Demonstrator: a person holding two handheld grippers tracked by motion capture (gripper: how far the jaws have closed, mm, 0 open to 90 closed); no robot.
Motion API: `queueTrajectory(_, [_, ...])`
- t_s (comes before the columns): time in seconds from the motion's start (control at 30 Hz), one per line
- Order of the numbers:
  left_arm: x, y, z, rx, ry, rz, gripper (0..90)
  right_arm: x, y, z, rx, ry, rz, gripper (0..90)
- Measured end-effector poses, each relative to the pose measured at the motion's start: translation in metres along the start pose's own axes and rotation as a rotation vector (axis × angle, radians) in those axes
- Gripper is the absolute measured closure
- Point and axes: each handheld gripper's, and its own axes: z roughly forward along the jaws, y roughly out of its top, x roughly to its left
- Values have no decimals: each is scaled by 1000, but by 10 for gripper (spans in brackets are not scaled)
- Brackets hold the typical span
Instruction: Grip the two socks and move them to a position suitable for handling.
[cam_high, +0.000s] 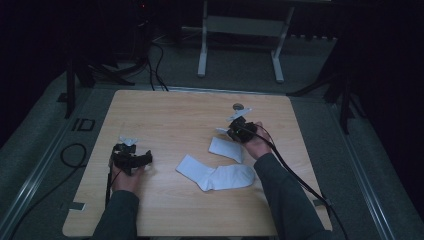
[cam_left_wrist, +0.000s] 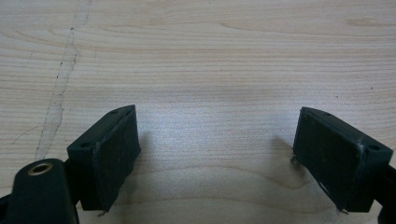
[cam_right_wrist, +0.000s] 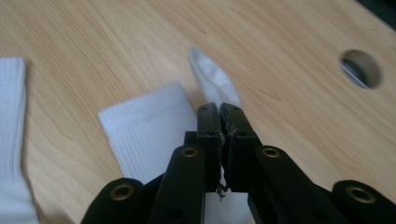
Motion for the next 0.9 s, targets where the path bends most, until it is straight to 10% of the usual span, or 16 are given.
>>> queueTrajectory(0.47, [0, 0, 0, 0, 0, 0, 146, -39, -79, -43, 1, -63, 127, 851])
queueTrajectory(0.9, [0, 0, 0, 0, 0, 0, 146, -34, -134, -68, 52, -67, 184, 769])
